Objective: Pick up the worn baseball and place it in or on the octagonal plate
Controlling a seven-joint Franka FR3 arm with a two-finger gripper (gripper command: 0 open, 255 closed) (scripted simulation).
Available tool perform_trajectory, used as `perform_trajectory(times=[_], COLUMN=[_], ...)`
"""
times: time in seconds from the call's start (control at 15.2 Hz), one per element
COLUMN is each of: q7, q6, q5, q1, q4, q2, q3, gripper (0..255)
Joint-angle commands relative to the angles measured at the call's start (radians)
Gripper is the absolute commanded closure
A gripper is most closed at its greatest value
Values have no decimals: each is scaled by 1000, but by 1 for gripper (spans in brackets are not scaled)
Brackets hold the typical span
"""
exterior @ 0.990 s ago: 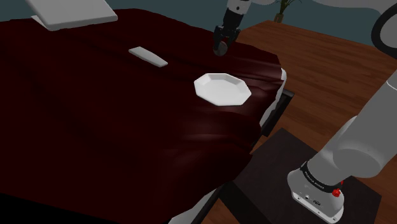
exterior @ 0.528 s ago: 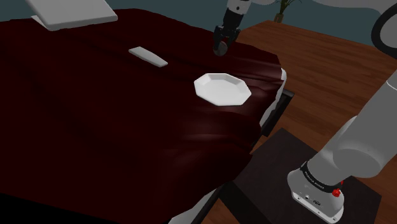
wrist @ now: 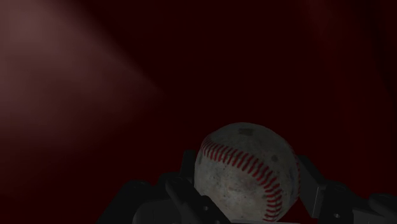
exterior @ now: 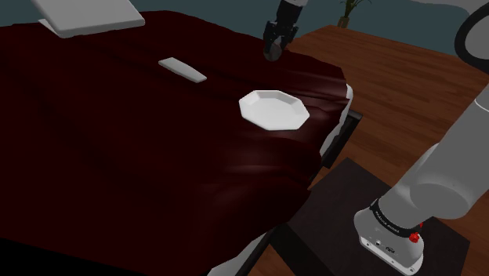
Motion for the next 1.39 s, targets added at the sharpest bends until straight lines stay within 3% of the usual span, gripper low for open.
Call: perform_trajectory(times=[0.0, 0.59, 1.32], q7=[3, 17, 216], q6=[-28, -147, -56], q5=[0, 1, -47], q1=[-1, -6, 96], q4=[30, 181, -216], q2=[2, 33, -302], q3=[-1, -3, 105], gripper=[255, 255, 255])
